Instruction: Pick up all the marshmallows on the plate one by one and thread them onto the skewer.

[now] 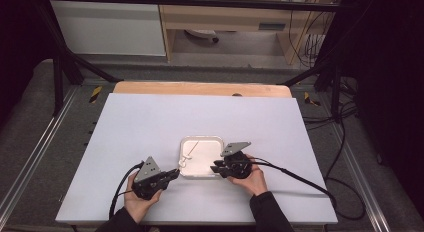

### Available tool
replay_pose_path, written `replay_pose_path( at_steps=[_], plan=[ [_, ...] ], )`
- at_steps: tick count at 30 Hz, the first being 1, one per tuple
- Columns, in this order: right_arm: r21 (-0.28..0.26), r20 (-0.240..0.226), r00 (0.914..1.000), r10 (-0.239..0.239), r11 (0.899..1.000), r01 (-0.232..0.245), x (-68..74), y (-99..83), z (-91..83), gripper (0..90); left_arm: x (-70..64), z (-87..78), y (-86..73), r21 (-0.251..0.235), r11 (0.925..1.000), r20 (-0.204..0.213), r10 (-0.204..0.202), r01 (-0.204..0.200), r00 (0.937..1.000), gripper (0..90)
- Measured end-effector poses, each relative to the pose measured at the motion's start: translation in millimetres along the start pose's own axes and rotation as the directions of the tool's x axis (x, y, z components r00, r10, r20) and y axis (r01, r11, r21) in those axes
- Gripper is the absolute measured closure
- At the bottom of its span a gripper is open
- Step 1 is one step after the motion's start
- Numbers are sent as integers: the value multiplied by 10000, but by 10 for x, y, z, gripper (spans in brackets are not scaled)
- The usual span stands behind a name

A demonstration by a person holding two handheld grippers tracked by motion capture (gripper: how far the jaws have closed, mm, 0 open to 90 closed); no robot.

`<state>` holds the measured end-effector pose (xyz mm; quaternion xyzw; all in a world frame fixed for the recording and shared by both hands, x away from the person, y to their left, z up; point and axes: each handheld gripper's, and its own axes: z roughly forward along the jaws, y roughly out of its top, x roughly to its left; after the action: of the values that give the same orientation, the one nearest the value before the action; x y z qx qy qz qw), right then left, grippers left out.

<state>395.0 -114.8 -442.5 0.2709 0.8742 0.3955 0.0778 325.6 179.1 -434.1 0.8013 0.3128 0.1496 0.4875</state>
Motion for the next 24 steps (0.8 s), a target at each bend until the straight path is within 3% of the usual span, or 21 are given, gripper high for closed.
replay_pose_path(
  at_steps=[13,24],
  plan=[
    [-1268,-227,9990,384,9911,-410,-26,148,-333,750,-15,0,3,-8,10000,40,48,-48,10000,885],
    [-1989,-369,9972,645,9775,-706,-69,221,-480,774,-33,4,6,9,9999,135,132,-132,9998,885]
  ],
)
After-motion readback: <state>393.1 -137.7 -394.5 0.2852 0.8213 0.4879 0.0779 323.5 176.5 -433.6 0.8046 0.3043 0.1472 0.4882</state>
